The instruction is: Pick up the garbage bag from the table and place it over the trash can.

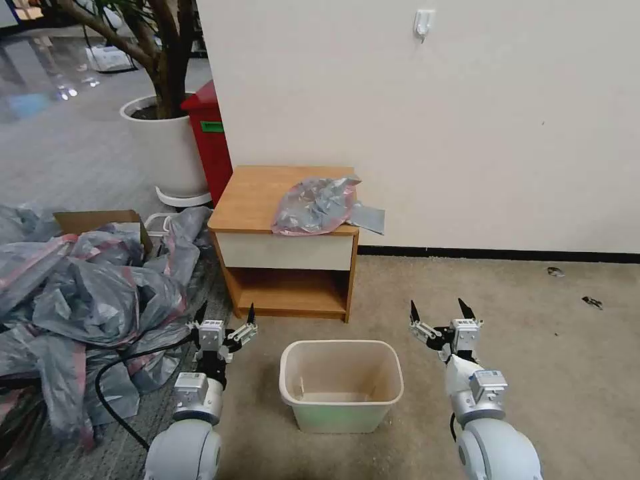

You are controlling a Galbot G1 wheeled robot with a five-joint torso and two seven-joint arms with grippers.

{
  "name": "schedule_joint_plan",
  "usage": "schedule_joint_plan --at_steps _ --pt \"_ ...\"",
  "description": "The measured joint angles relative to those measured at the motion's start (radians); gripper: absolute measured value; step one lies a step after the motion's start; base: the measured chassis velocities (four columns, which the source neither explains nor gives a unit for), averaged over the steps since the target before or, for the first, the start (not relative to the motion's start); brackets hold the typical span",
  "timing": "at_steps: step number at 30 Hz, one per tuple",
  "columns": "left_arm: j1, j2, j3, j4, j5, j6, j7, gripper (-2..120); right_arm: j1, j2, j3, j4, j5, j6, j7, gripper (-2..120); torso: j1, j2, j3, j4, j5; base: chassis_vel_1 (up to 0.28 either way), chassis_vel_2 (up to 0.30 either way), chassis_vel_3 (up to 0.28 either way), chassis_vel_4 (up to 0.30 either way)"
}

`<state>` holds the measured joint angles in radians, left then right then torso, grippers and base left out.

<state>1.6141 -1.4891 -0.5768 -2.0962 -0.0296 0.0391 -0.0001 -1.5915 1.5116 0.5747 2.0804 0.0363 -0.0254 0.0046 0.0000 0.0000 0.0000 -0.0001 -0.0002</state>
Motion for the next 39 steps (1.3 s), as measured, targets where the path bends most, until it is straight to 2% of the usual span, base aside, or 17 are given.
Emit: schedule_joint_plan --at_steps 1,2,6,7,10,11,13,16,17,21,28,29,31,32,36,37,39 --pt "0.024 0.004 -0.01 -0.035 -0.011 0.016 0.0 100 -0.019 0.005 0.011 0.035 0.016 -0.012 0.003 100 0.0 0.0 0.0 0.0 0.0 0.0 0.0 0.0 0.0" --pt "0.024 0.004 -0.01 -0.035 -0.011 0.016 0.0 100 -0.019 0.005 0.011 0.035 0.016 -0.012 0.003 100 0.0 0.0 0.0 0.0 0.0 0.0 0.0 0.0 0.0" --pt "0.108 0.019 -0.046 -0.162 -0.052 0.072 0.0 100 -0.091 0.027 0.055 0.174 0.081 -0.062 0.014 100 0.0 0.0 0.0 0.0 0.0001 0.0 0.0 0.0 0.0" --pt "0.108 0.019 -0.046 -0.162 -0.052 0.072 0.0 100 -0.091 0.027 0.055 0.174 0.081 -0.062 0.014 100 0.0 0.0 0.0 0.0 0.0001 0.0 0.0 0.0 0.0" --pt "0.176 0.032 -0.075 -0.264 -0.085 0.117 0.0 100 -0.151 0.045 0.091 0.29 0.135 -0.103 0.023 100 0.0 0.0 0.0 0.0 0.0002 0.0 0.0 0.0 0.0" --pt "0.176 0.032 -0.075 -0.264 -0.085 0.117 0.0 100 -0.151 0.045 0.091 0.29 0.135 -0.103 0.023 100 0.0 0.0 0.0 0.0 0.0002 0.0 0.0 0.0 0.0" --pt "0.224 0.04 -0.095 -0.335 -0.108 0.148 0.001 100 -0.19 0.056 0.114 0.365 0.17 -0.13 0.029 100 0.0 0.0 0.0 0.0 0.0002 0.0 0.0 0.0 0.0" --pt "0.267 0.047 -0.114 -0.395 -0.128 0.176 0.001 100 -0.216 0.042 0.143 0.413 0.207 -0.19 0.032 100 0.0 0.0 0.0 -0.0001 -0.0003 0.0 0.0 0.0 0.0" --pt "0.287 0.051 -0.122 -0.407 -0.138 0.189 0.002 100 -0.216 0.029 0.149 0.415 0.219 -0.209 0.032 100 0.0 0.0 0.0 -0.0001 0.0008 0.0 0.0 0.0 0.0" --pt "0.319 0.056 -0.135 -0.413 -0.153 0.211 0.002 100 -0.207 0.006 0.154 0.412 0.258 -0.233 0.033 100 0.0 0.0 0.0 0.0003 0.0002 0.0 0.0 0.0 0.0" --pt "0.337 0.072 -0.143 -0.412 -0.176 0.207 -0.006 100 -0.155 -0.008 0.119 0.361 0.499 -0.209 0.038 100 0.0 0.0 0.0 -0.0001 0.0001 0.0 0.0 0.0 0.0" --pt "0.337 0.072 -0.143 -0.412 -0.176 0.207 -0.006 100 -0.155 -0.008 0.119 0.361 0.499 -0.209 0.038 100 0.0 0.0 0.0 -0.0001 0.0001 0.0 0.0 0.0 0.0" --pt "0.371 0.1 -0.155 -0.411 -0.217 0.18 -0.026 100 -0.105 -0.059 0.121 0.323 0.677 -0.21 0.088 100 0.0 0.0 0.0 0.0002 0.0002 0.0 0.0 0.0 0.0" --pt "0.371 0.1 -0.155 -0.411 -0.217 0.18 -0.026 100 -0.105 -0.059 0.121 0.323 0.677 -0.21 0.088 100 0.0 0.0 0.0 0.0002 0.0002 0.0 0.0 0.0 0.0" --pt "0.376 0.105 -0.156 -0.408 -0.224 0.172 -0.03 100 0.005 -0.106 0.114 0.236 0.955 -0.243 0.128 100 0.0 0.0 0.0 0.0 0.0001 0.0 0.0 0.0 0.0" --pt "0.376 0.105 -0.156 -0.408 -0.224 0.172 -0.03 100 0.005 -0.106 0.114 0.236 0.955 -0.243 0.128 100 0.0 0.0 0.0 0.0 0.0001 0.0 0.0 0.0 0.0" --pt "0.376 0.105 -0.156 -0.408 -0.224 0.172 -0.031 100 0.07 -0.113 0.094 0.188 1.051 -0.252 0.154 100 0.0 0.0 0.0 0.0 0.0002 0.0 0.0 0.0 0.0"
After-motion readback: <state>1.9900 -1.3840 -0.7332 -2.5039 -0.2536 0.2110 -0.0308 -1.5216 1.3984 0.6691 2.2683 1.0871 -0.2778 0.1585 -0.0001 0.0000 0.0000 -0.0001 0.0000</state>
